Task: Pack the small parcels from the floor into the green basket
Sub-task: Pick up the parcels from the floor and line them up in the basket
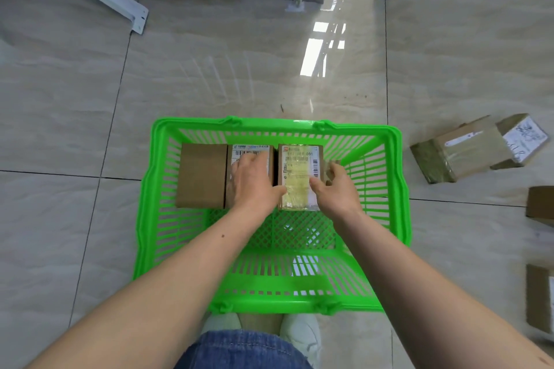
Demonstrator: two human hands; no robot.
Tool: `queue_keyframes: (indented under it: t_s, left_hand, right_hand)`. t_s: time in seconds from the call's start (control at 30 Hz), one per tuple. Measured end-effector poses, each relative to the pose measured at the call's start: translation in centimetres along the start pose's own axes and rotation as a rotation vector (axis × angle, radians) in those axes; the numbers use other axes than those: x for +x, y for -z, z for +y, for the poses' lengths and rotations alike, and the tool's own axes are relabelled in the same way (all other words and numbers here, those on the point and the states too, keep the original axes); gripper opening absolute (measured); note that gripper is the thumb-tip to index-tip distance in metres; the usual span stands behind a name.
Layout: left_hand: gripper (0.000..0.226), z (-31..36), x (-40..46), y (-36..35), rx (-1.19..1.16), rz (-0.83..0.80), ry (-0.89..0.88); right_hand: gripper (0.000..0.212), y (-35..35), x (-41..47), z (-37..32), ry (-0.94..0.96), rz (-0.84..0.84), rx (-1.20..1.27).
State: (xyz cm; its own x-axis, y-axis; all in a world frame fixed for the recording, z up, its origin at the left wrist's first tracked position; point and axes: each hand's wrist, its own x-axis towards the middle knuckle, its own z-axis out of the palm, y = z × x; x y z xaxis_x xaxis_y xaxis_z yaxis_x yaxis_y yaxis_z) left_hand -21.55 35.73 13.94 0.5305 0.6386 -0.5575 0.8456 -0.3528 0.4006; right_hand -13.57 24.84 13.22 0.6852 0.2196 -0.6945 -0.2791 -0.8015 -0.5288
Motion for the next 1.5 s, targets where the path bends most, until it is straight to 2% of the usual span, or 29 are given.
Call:
queue_keyframes:
  t_s: [0.27, 0.4, 0.5, 0.73, 0.8, 0.9, 1.17, 1.3, 1.4, 1.5]
  left_hand:
    - [0.041, 6.2, -7.5, 7.8, -0.037, -0.038, 0.014]
    - [0.046, 11.7, -11.8, 12.1, -0.019, -0.062, -0.049]
    - [0.048, 16.1, -15.1, 14.3, -0.004, -0.085, -0.117]
    - [0.046, 25.9, -23.5, 15.6, 0.040, -0.143, -0.283]
    - [0.044, 28.4, -26.0, 15.1, 0.045, -0.167, -0.322]
    - [0.044, 31.7, -29.5, 13.4, 0.060, -0.214, -0.364]
    - [0.048, 38.5, -37.4, 3.8, 0.057, -0.316, -0.410]
    - [0.048, 40.9, -39.8, -0.3, 0.063, -0.343, -0.396]
    - [0.050, 42.9, -40.9, -3.6, 0.063, -0.372, -0.391]
    - [0.050, 45.4, -41.4, -6.8, 0.079, -0.393, -0.404]
  right_hand:
    - [0.050, 7.1, -9.1, -3.7, -0.050, 0.051, 0.094]
    - [0.037, 12.2, -14.6, -6.8, -0.062, 0.148, 0.214]
    - [0.038, 16.2, -18.4, -8.0, -0.056, 0.203, 0.309]
    - [0.029, 25.9, -25.9, -6.8, -0.086, 0.329, 0.505]
    - [0.022, 28.6, -27.5, -5.3, -0.097, 0.370, 0.543]
    - [0.026, 32.4, -29.5, -2.6, -0.114, 0.423, 0.558]
    - [0.019, 41.8, -32.7, 7.9, -0.158, 0.480, 0.577]
    - [0.021, 45.2, -33.4, 12.5, -0.195, 0.485, 0.578]
    - [0.030, 48.3, -33.1, 15.9, -0.239, 0.501, 0.598]
    - [0.023, 51.2, -32.3, 19.2, -0.269, 0.516, 0.602]
